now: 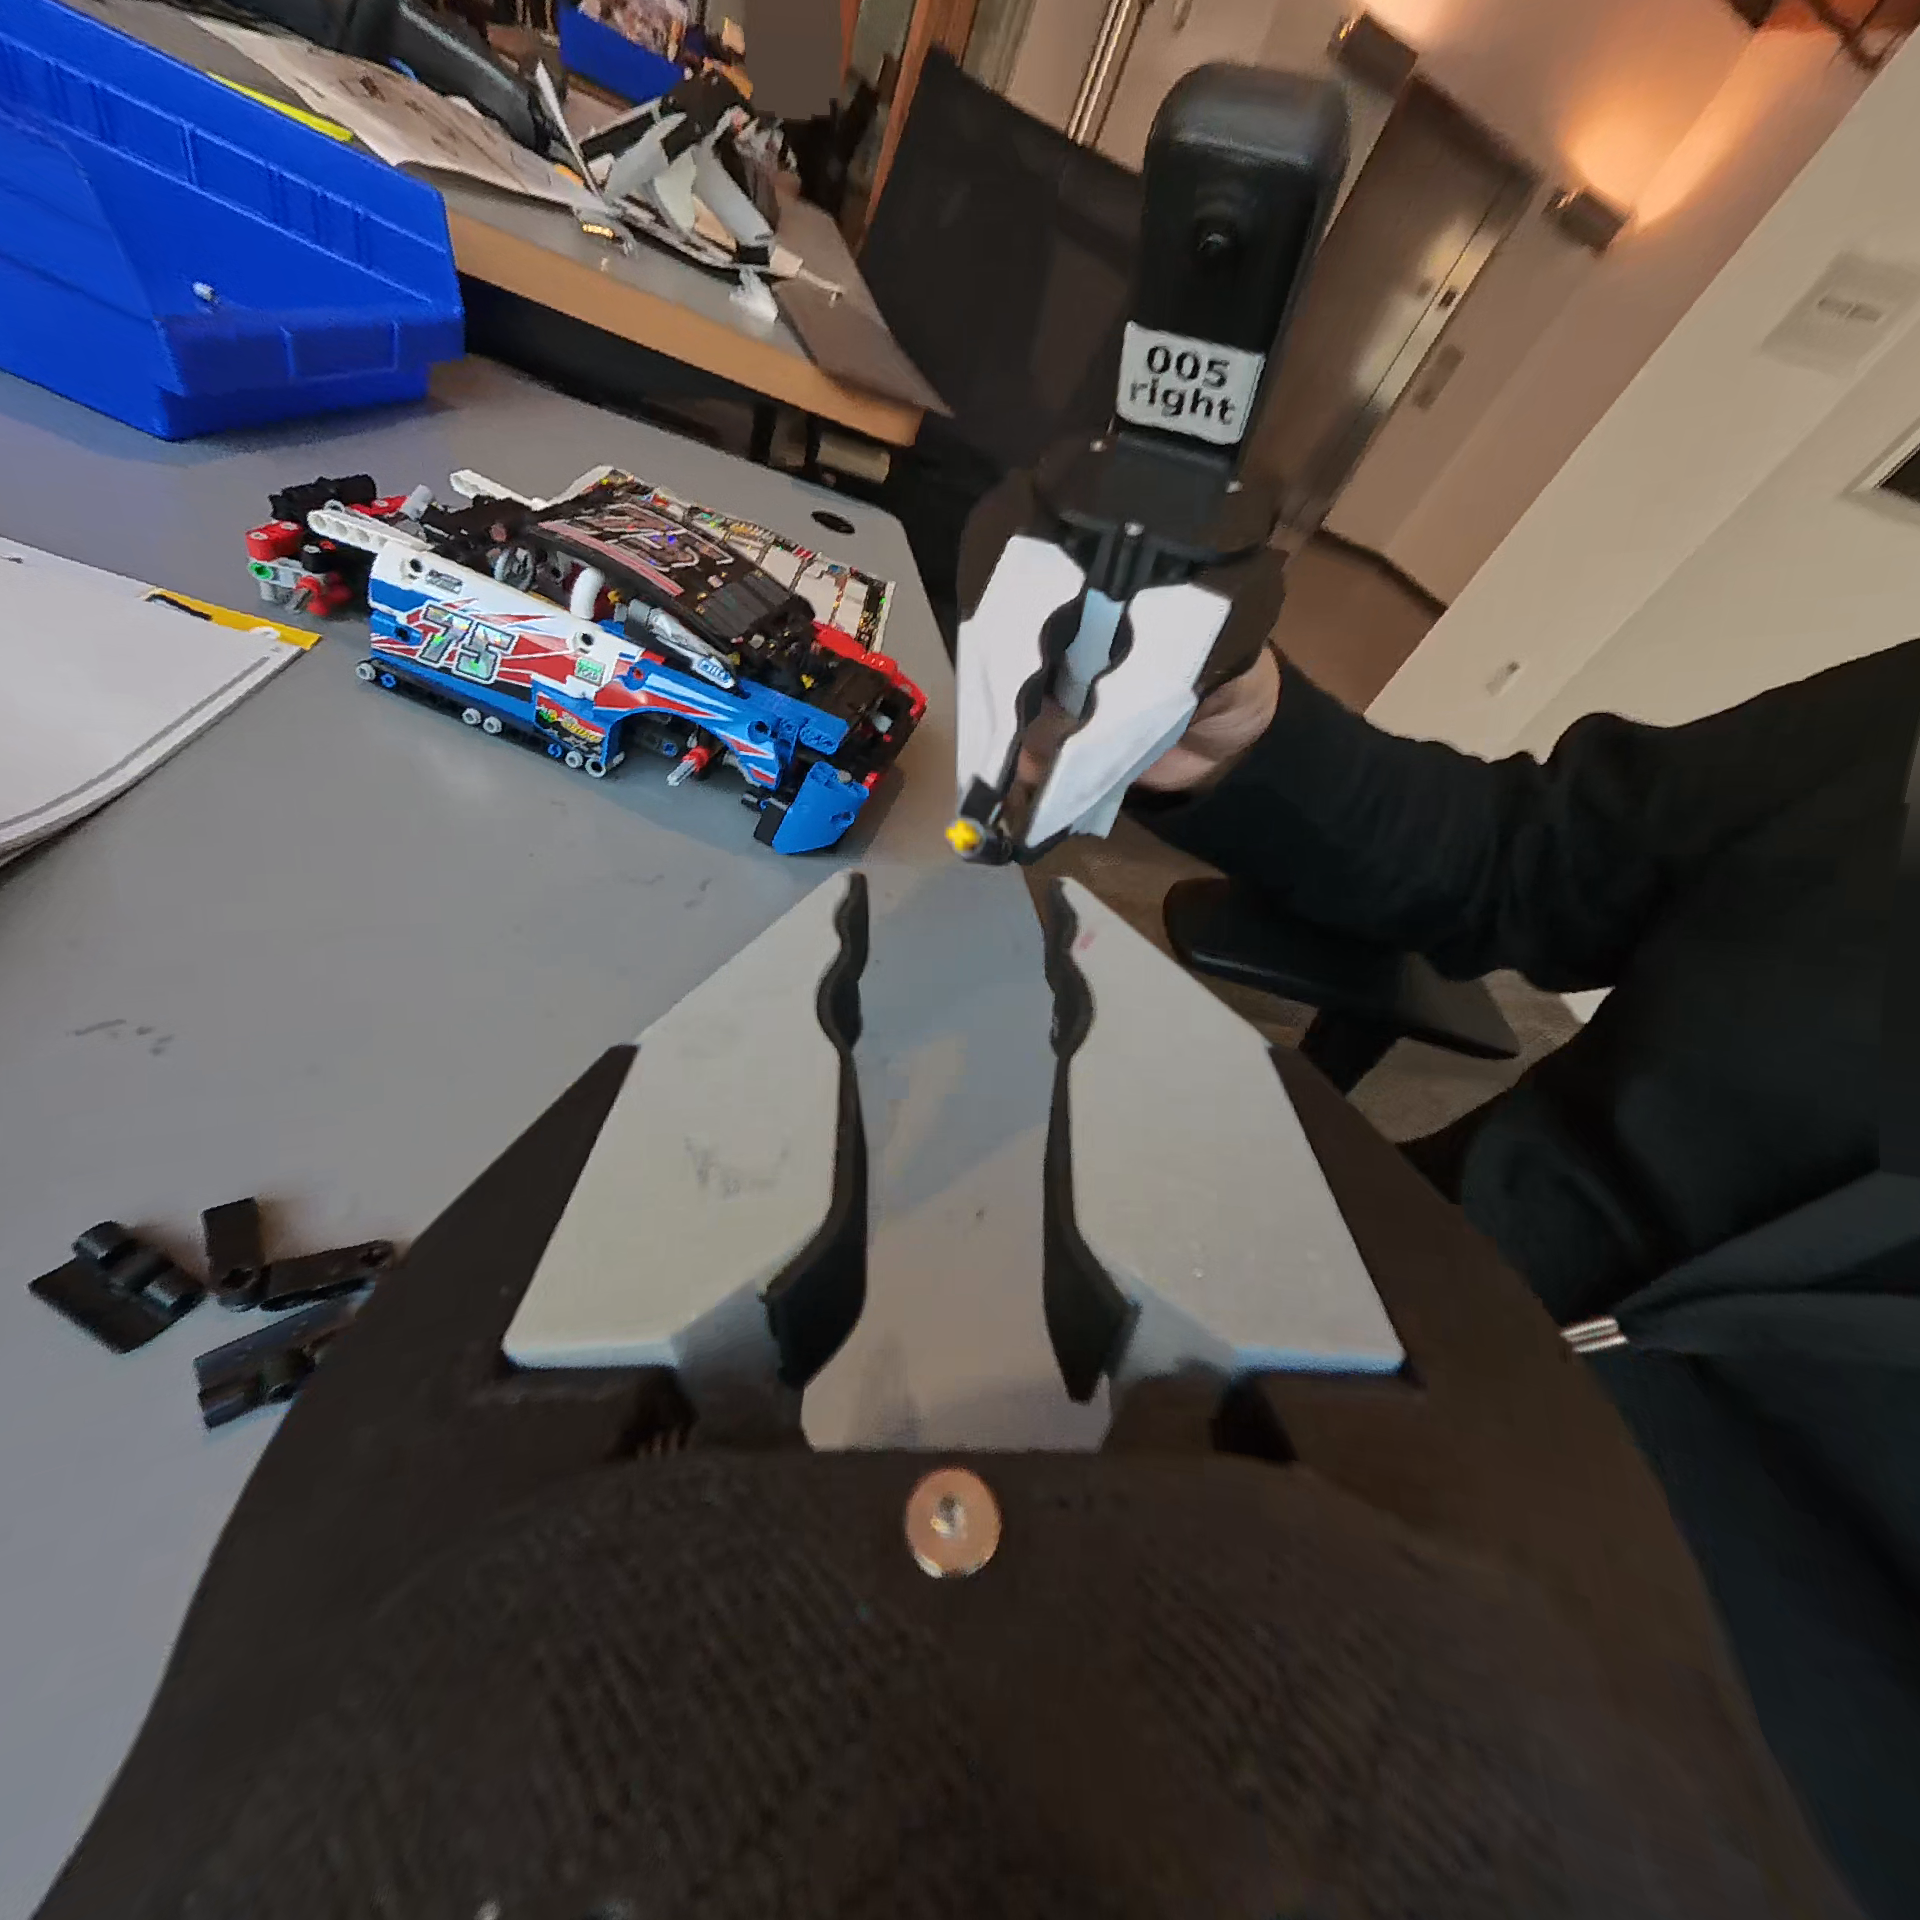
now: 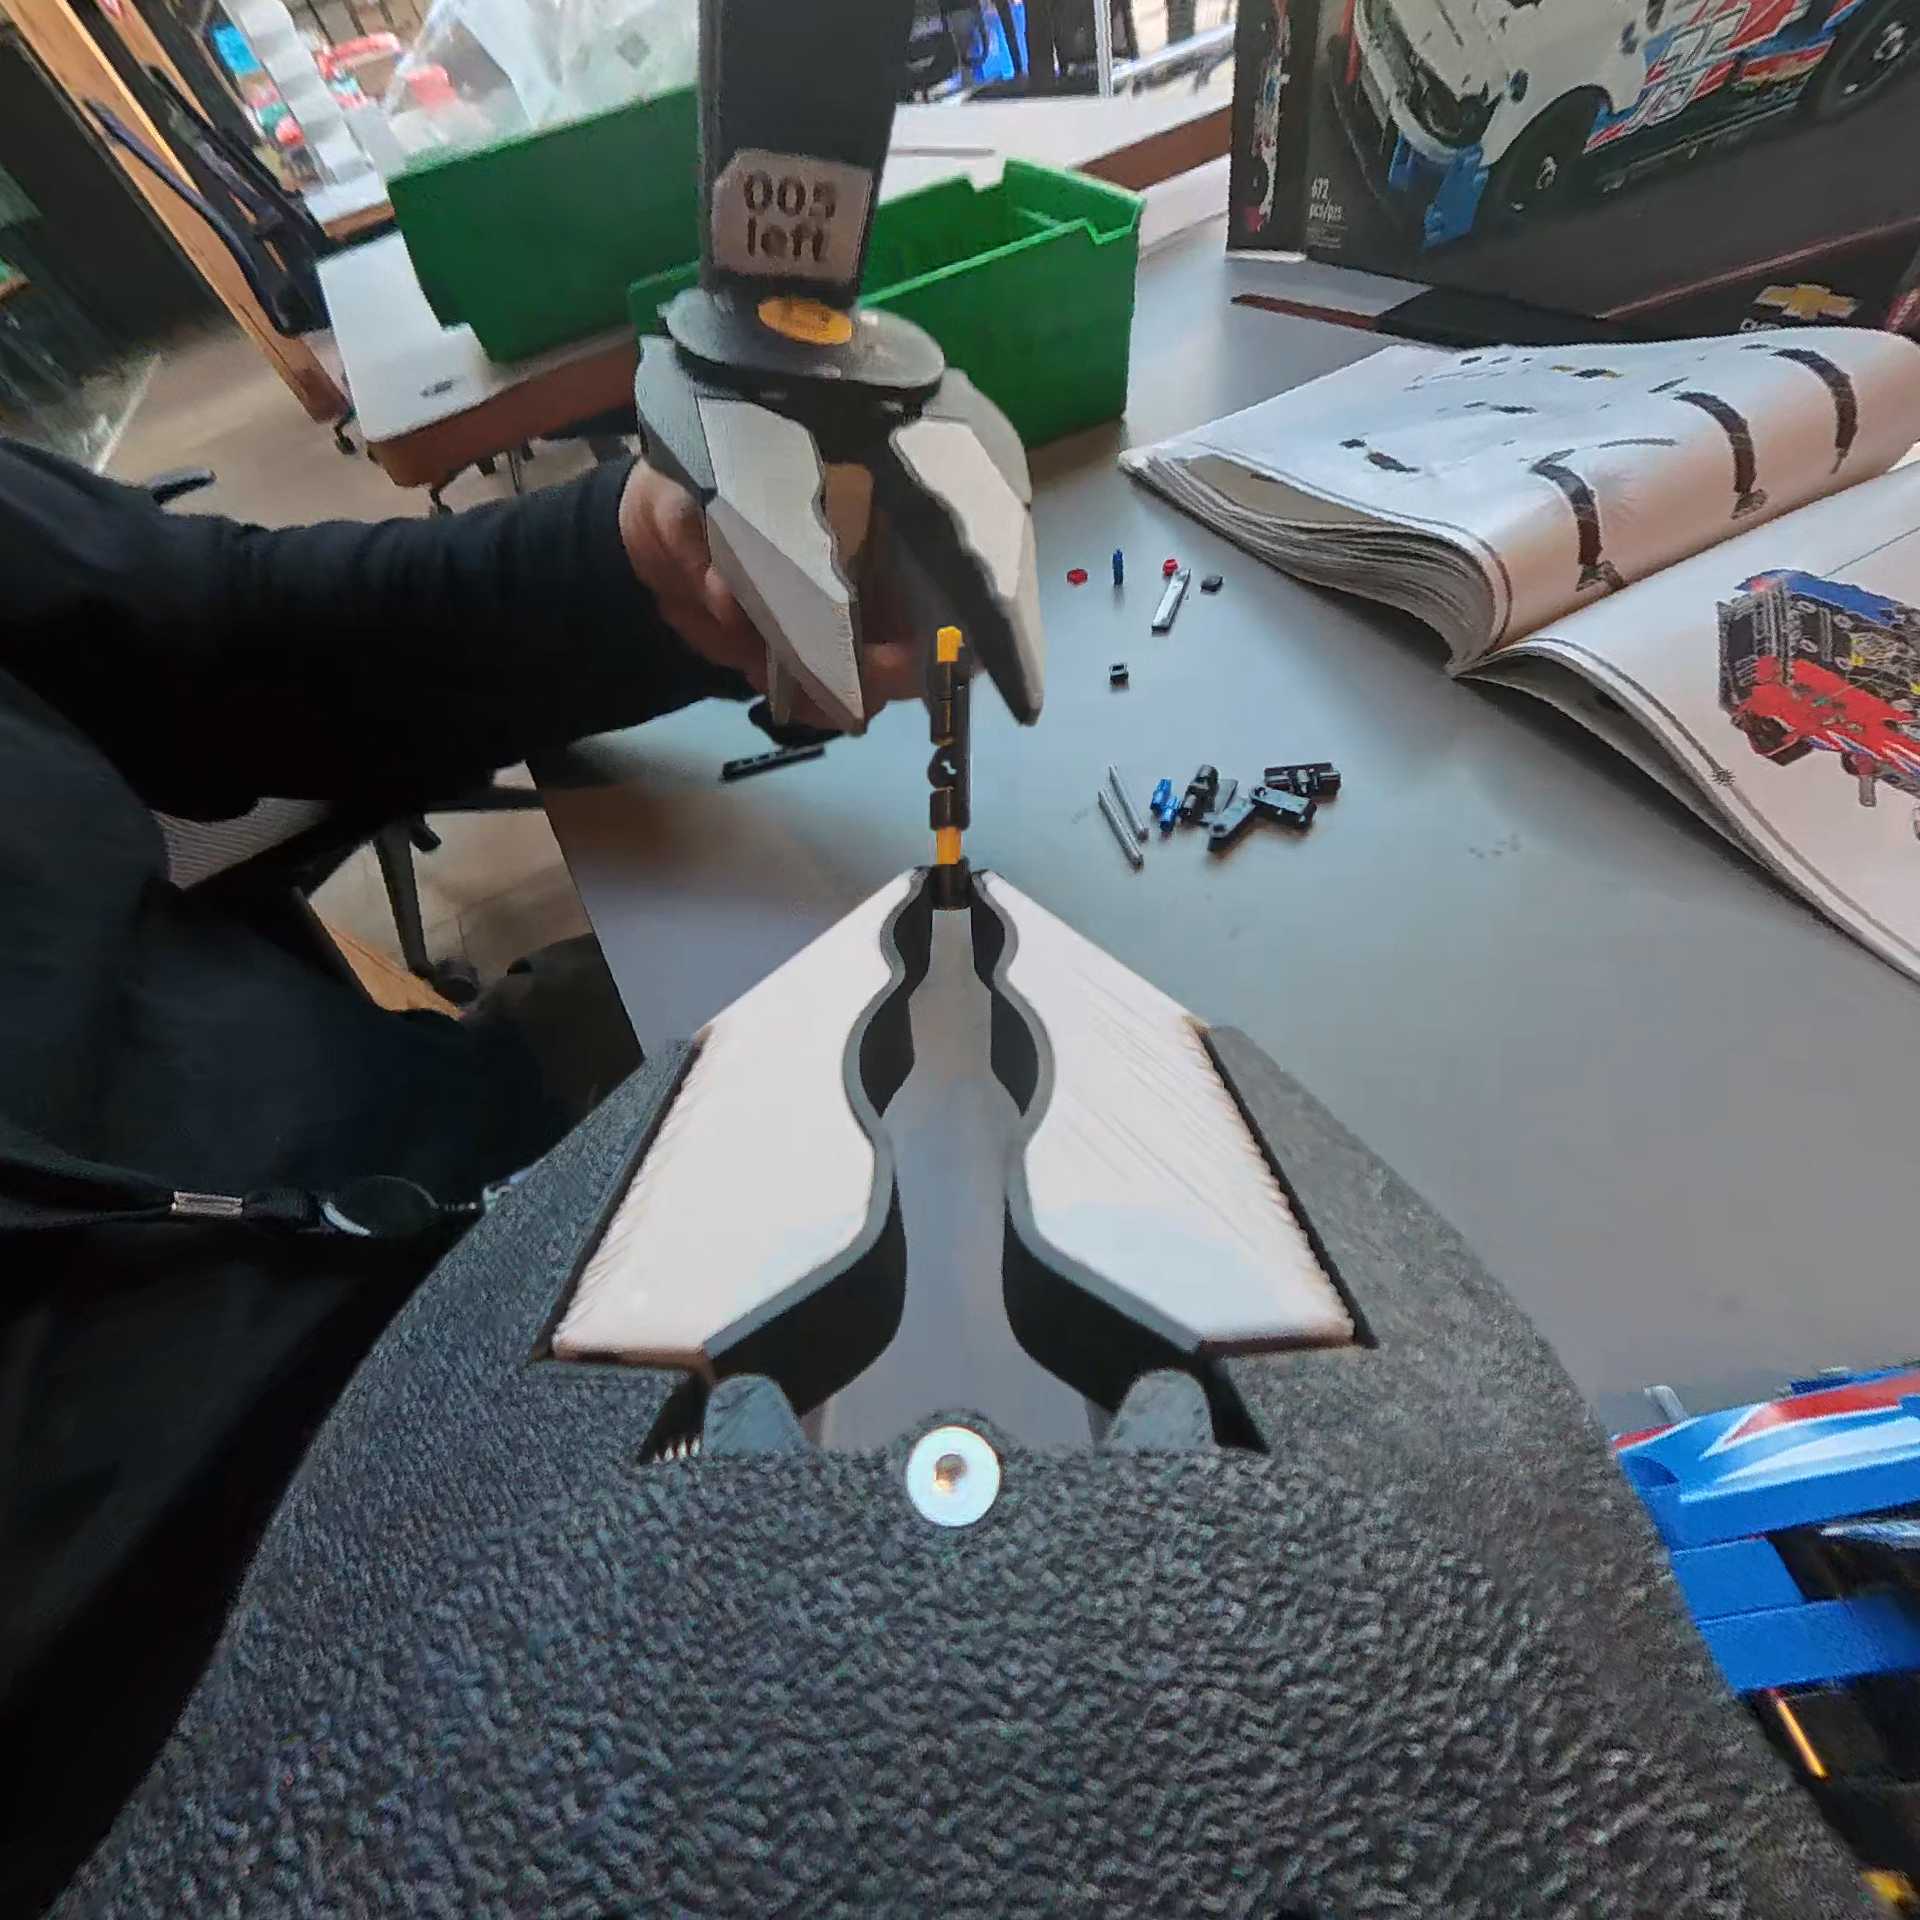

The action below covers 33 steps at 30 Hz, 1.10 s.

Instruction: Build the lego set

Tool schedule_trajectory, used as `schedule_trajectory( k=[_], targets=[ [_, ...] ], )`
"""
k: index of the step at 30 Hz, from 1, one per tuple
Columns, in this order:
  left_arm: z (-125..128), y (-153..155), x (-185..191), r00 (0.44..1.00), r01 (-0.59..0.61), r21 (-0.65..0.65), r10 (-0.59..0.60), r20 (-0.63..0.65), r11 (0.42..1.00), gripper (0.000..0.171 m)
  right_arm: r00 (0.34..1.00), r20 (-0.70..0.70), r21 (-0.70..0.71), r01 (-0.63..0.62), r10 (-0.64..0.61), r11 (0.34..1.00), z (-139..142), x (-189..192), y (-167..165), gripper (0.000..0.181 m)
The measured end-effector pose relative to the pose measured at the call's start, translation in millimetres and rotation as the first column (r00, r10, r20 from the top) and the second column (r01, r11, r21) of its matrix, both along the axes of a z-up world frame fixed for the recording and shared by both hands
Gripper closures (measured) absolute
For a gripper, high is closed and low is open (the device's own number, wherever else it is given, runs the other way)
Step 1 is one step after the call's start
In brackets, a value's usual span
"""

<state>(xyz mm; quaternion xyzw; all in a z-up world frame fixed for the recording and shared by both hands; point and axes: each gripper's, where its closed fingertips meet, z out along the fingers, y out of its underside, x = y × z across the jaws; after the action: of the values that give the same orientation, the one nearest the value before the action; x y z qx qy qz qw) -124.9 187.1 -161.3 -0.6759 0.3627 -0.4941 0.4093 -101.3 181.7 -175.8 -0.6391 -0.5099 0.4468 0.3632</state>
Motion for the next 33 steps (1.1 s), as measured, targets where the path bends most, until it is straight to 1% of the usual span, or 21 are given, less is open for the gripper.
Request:
schedule_trajectory(
  k=[1, 2, 3, 5, 8, 11, 14, 15, 18, 21, 23, 25, 27, 30, 31, 33],
  targets=[
    [-2, 0, 0, 1.000, -0.001, 0.006, 0.002, -0.025, 1.000, 0.137, 0.999, 0.035, 0.015, -0.009, 0.009, 1.000, -4, -1, -2, 0.175],
    [-3, -2, 1, 0.999, 0.010, 0.009, -0.010, -0.041, 1.000, 0.139, 0.998, 0.064, 0.025, -0.017, 0.016, 1.000, -8, -1, -4, 0.175],
    [-4, -5, 1, 0.998, 0.027, 0.012, -0.027, -0.050, 1.000, 0.144, 0.996, 0.084, 0.028, -0.023, 0.021, 0.999, -10, -2, -6, 0.175],
    [-11, -10, 3, 0.995, 0.054, 0.016, -0.052, -0.088, 0.998, 0.166, 0.995, 0.098, 0.024, -0.033, 0.031, 0.999, -13, -5, -9, 0.175],
    [-18, -11, 3, 0.991, 0.062, 0.022, -0.059, -0.119, 0.998, 0.166, 0.990, 0.136, 0.029, -0.045, 0.040, 0.999, -19, -5, -10, 0.175],
    [-23, -15, 3, 0.984, 0.086, 0.008, -0.083, -0.157, 0.996, 0.166, 0.989, 0.139, 0.020, -0.059, 0.055, 0.998, -18, -5, -13, 0.176],
    [-27, -18, 4, 0.976, 0.105, 0.033, -0.097, -0.193, 0.994, 0.167, 0.984, 0.161, 0.002, -0.079, 0.078, 0.997, -20, -2, -15, 0.176],
    [-28, -20, 5, 0.974, 0.118, 0.031, -0.109, -0.198, 0.993, 0.166, 0.982, 0.172, -0.003, -0.081, 0.080, 0.997, -21, -2, -16, 0.176],
    [-28, -26, 4, 0.964, 0.145, 0.008, -0.139, -0.224, 0.989, 0.151, 0.978, 0.191, -0.014, -0.083, 0.085, 0.996, -23, -1, -17, 0.176],
    [-28, -27, 7, 0.965, 0.145, 0.018, -0.137, -0.225, 0.989, 0.155, 0.974, 0.205, -0.023, -0.097, 0.099, 0.995, -26, -1, -20, 0.176],
    [-31, -25, 9, 0.964, 0.134, 0.022, -0.125, -0.236, 0.991, 0.166, 0.972, 0.211, -0.023, -0.103, 0.106, 0.994, -27, -2, -22, 0.176],
    [-32, -25, 9, 0.965, 0.136, 0.020, -0.128, -0.228, 0.990, 0.166, 0.972, 0.215, -0.012, -0.099, 0.099, 0.995, -27, -1, -20, 0.176],
    [-29, -24, 9, 0.971, 0.128, 0.023, -0.120, -0.208, 0.992, 0.167, 0.980, 0.181, 0.009, -0.080, 0.077, 0.997, -21, -1, -16, 0.176],
    [-11, -20, 8, 0.990, 0.100, 0.020, -0.098, -0.097, 0.995, 0.168, 0.998, 0.032, 0.051, -0.054, 0.053, 0.997, 0, -3, -10, 0.175],
    [-5, -20, 8, 0.993, 0.104, 0.002, -0.104, -0.048, 0.995, 0.167, 0.998, -0.018, 0.041, -0.054, 0.055, 0.998, 7, -2, -11, 0.175],
    [2, -19, 9, 0.995, 0.097, -0.005, -0.097, 0.016, 0.995, 0.167, 0.996, -0.070, 0.022, -0.048, 0.050, 0.999, 15, -1, -9, 0.176]
  ],
)
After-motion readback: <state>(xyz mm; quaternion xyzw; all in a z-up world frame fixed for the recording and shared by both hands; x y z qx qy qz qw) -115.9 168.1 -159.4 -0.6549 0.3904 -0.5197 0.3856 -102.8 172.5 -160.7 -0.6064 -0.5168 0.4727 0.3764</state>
